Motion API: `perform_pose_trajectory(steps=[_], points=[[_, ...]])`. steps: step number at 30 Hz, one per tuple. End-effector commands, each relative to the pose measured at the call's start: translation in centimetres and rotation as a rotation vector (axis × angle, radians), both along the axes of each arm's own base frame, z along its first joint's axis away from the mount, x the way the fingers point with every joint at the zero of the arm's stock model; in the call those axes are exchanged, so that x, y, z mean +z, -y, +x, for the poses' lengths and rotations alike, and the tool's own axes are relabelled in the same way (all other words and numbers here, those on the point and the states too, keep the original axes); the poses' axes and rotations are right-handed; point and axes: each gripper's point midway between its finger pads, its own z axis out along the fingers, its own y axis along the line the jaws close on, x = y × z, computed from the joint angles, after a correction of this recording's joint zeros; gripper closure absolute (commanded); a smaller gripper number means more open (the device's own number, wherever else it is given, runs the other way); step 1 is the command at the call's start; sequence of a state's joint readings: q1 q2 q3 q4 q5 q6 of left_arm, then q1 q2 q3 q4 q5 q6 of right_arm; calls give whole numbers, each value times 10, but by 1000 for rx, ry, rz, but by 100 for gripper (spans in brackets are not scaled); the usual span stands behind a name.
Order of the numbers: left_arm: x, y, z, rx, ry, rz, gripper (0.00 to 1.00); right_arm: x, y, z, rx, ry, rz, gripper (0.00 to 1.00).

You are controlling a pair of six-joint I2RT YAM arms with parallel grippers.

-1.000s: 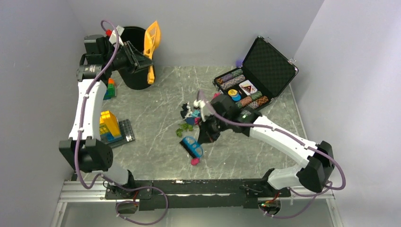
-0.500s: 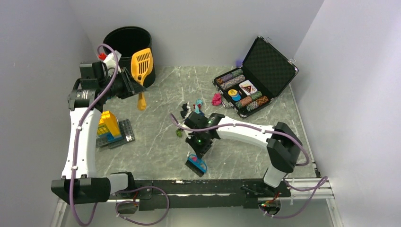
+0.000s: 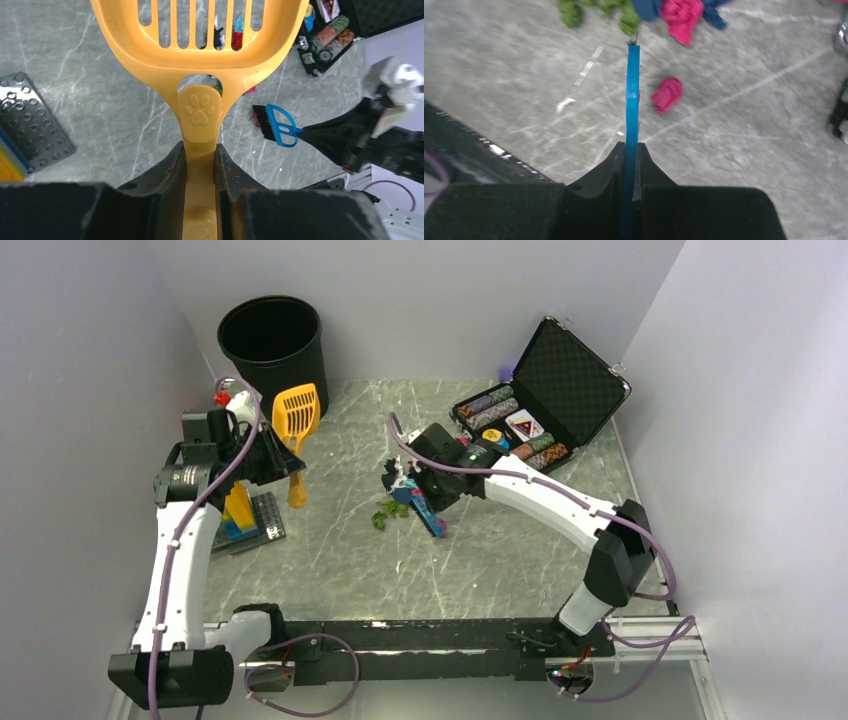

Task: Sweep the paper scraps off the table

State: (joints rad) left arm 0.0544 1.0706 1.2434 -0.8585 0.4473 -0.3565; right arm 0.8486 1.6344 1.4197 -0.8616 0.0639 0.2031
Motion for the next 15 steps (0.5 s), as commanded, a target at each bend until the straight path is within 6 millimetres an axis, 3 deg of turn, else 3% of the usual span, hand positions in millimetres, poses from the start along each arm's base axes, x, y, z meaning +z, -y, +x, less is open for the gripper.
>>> perform_pose_trajectory(steps=[1,4,9,12,15], points=[[4,-11,-2,52,80,55,100,52,-47,-1,108,18,261,100],[-2,-16,-3,81,76,76,100,60,-80,1,149,-45,390,100],[-10,-23,-8,111,73,101,100,35,-124,23,95,-155,435,100],[-16,-23,-12,109,64,106,100,12,-131,44,-15,-186,412,100],[-26,-20,-15,90,38,100,100,-13,-121,63,-163,-261,402,100]])
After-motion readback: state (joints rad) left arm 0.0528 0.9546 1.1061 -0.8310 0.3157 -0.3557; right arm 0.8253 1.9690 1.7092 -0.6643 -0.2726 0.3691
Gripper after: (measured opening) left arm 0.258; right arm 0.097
